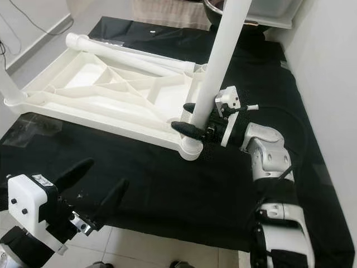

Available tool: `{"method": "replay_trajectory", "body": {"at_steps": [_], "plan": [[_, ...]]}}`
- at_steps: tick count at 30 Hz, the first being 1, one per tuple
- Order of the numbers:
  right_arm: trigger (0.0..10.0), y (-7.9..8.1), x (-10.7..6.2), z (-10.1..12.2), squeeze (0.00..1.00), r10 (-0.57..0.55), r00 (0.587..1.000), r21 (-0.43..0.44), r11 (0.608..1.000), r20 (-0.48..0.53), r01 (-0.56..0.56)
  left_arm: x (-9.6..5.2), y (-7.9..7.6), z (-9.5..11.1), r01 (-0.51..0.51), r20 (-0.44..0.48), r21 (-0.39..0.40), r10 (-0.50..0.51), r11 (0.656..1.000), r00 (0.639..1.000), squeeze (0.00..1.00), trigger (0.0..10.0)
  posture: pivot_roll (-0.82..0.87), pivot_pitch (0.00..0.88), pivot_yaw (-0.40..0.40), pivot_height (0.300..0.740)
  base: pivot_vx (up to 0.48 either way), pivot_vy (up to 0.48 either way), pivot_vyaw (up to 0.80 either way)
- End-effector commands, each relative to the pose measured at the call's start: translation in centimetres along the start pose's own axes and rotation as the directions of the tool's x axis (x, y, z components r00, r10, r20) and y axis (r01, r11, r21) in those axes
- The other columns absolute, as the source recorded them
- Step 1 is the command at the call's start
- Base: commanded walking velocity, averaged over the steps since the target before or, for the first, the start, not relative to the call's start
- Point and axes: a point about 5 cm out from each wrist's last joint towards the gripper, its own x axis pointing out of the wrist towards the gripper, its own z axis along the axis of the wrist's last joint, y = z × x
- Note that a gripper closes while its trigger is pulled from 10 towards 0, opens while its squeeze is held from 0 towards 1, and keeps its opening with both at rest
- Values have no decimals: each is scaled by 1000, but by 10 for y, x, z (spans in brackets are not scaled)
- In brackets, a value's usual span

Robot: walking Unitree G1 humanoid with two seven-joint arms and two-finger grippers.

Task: Building children table

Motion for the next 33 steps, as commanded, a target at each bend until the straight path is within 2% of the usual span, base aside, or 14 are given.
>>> {"method": "replay_trajectory", "body": {"at_steps": [1, 5, 10, 14, 15, 16, 17, 18, 19, 20, 23, 28, 29, 33], "plan": [[0, 0, -4, -3, 0, 23, 1000, 4, 1000, 7, -23, -1, 0, -1, 3, -7, -3, -3, 1000, 1000, 0, 10000, 217, 225, -80, 740, 0, 0, 0], [0, -2, -15, -3, 0, 25, 1000, 0, 1000, -1, -25, -1, 0, -1, 4, -8, -3, -4, 1000, 1000, 0, 10000, 212, 224, -78, 740, 0, 0, 0], [0, 10, -49, -11, 0, -20, 999, 42, 999, -26, 21, 0, 0, 0, 6, -7, -4, -6, 1000, 1000, 0, 10000, 203, 225, -94, 740, 0, 0, 0], [0, 18, -51, -21, 0, -135, 991, 21, 991, -18, 135, 0, 1, 0, 4, -7, -3, -4, 1000, 1000, 0, 10000, 195, 224, -107, 740, 0, 0, 0], [0, 21, -47, -30, 0, -303, 953, 29, 953, 6, 302, -1, 1, 0, 3, -7, -2, -3, 1000, 1000, 0, 10000, 187, 226, -108, 740, 0, 0, 0], [0, 21, -47, -30, 0, -303, 953, 29, 953, 6, 302, -1, 1, 0, 3, -7, -2, -3, 1000, 1000, 0, 10000, 187, 226, -108, 740, 0, 0, 0], [0, 22, -45, -36, 0, -418, 908, 42, 908, 20, 417, -1, 2, 0, 1, -7, -2, -1, 1000, 1000, 0, 10000, 186, 225, -107, 740, 0, 0, 0], [0, 39, -45, -60, 0, -652, 744, -55, 756, -149, 652, -1, 2, 1, 0, -8, 1, 0, 1000, 1000, 0, 10000, 182, 227, -101, 740, 0, 0, 0], [0, 39, -45, -60, 0, -652, 744, -55, 756, -149, 652, -1, 2, 1, 0, -8, 1, 0, 1000, 1000, 0, 10000, 182, 227, -101, 740, 0, 0, 0], [0, 75, -37, -75, 0, -792, 566, -172, 605, -227, 778, 0, 3, 1, -1, -7, 1, 1, 1000, 1000, 0, 10000, 194, 225, -99, 740, 0, 0, 0], [0, 83, -30, -75, 0, -809, 546, -201, 585, -219, 786, 0, 3, 1, -1, -7, 0, 1, 1000, 1000, 0, 10000, 184, 214, -94, 740, 0, 0, 0], [0, 68, 6, -51, 0, -806, 578, -270, 589, -130, 761, 0, 4, 2, -11, 2, -3, 11, 1000, 1000, 0, 10000, 192, 215, -111, 740, 0, 0, 0], [0, 64, 18, -43, 0, -806, 582, -274, 586, -103, 763, 0, 4, 2, -15, 2, -1, 15, 1000, 1000, 0, 10000, 195, 212, -108, 740, 0, 0, 0], [0, 66, 29, -38, 0, -805, 588, -217, 589, -75, 778, -1, 4, 2, -15, 3, -3, 15, 1000, 1000, 0, 10000, 196, 211, -106, 740, 0, 0, 0]]}}
